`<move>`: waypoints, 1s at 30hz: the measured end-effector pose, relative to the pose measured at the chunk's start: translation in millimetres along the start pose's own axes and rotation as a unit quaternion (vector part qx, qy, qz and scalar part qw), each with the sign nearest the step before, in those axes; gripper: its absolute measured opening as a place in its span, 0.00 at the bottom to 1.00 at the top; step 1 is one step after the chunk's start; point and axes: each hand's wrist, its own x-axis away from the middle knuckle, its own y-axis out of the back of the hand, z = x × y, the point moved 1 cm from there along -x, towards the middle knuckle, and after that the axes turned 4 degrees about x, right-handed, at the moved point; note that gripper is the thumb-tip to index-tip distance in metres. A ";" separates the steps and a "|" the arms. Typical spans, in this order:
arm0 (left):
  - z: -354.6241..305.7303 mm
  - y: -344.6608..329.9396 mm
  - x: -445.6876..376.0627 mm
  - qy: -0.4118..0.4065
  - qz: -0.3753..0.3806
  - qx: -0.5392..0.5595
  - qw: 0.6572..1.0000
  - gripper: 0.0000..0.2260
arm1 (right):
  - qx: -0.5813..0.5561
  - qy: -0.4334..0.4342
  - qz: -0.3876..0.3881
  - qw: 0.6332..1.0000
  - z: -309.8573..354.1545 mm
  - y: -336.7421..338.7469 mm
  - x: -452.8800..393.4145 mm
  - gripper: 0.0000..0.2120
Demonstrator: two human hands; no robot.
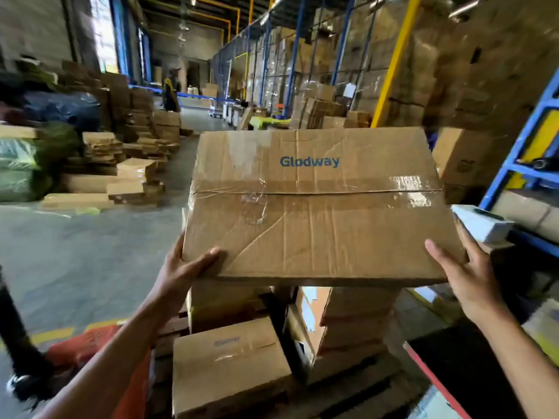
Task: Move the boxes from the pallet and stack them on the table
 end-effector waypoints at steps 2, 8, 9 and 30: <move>-10.1 -57.9 -5.4 -0.005 0.058 0.010 0.998 0.30 | 0.020 0.001 -0.056 0.998 2.5 61.7 6.3 0.23; -13.8 -234.4 -5.4 -0.020 0.185 0.051 0.981 0.27 | 0.060 -0.027 -0.171 0.983 -17.7 222.7 35.1 0.26; -11.0 -266.9 -4.4 -0.019 0.208 0.061 0.976 0.33 | 0.066 -0.030 -0.188 0.980 -23.3 248.3 39.2 0.25; 104.0 -792.0 7.0 0.063 0.454 0.079 0.885 0.19 | 0.115 -0.208 -0.414 0.879 -198.6 576.6 49.2 0.29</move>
